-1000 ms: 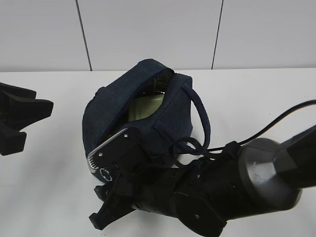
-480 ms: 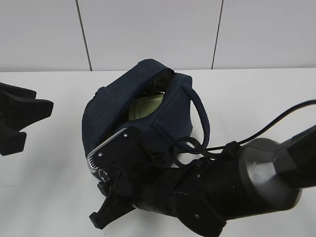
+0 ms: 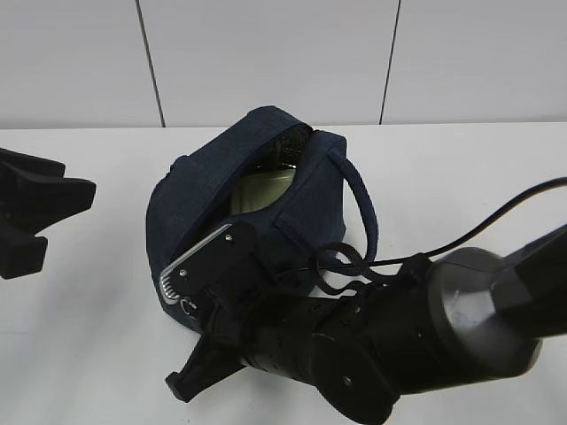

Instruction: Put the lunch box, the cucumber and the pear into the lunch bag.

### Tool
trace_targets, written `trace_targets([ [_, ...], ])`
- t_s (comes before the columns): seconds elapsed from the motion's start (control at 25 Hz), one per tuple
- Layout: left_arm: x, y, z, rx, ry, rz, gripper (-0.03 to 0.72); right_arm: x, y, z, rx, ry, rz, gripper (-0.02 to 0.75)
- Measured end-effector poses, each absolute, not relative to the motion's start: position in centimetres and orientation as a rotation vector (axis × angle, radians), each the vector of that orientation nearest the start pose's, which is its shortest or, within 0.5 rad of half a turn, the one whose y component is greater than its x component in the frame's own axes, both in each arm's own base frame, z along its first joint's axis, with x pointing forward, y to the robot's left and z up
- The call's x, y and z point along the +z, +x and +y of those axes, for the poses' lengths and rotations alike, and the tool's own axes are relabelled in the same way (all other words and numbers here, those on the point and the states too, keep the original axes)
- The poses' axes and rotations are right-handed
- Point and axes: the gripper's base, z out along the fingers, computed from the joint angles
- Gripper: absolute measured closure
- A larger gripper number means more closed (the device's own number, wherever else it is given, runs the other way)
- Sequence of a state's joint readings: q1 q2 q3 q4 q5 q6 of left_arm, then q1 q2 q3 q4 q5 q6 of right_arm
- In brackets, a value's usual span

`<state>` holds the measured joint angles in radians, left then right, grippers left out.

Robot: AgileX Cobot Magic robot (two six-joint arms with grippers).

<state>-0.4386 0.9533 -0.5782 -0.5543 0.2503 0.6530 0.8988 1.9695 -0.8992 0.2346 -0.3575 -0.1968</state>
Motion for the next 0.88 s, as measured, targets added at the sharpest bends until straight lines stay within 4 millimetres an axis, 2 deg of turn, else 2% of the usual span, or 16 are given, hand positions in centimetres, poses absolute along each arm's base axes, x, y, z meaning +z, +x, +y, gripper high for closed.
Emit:
trace_targets([
  [0.2, 28.2, 17.0, -9.3, -0.334, 0.646, 1.983, 0.447, 11.8, 23.9, 28.9, 0.416, -0.918, 2.054, 0.738],
  [0.44, 27.6, 17.0, -9.5, -0.347, 0.675, 2.026, 0.447, 13.0, 23.8, 28.8, 0.428, -0.914, 2.044, 0.738],
  [0.6, 26.7, 17.4, -9.8, -0.353, 0.716, 2.078, 0.447, 12.8, 23.6, 28.7, 0.423, -0.931, 2.074, 0.738],
  [0.88, 26.1, 16.5, -10.3, -0.439, 0.814, 2.140, 0.447, 12.7, 23.5, 28.7, 0.418, -0.951, 2.078, 0.738],
])
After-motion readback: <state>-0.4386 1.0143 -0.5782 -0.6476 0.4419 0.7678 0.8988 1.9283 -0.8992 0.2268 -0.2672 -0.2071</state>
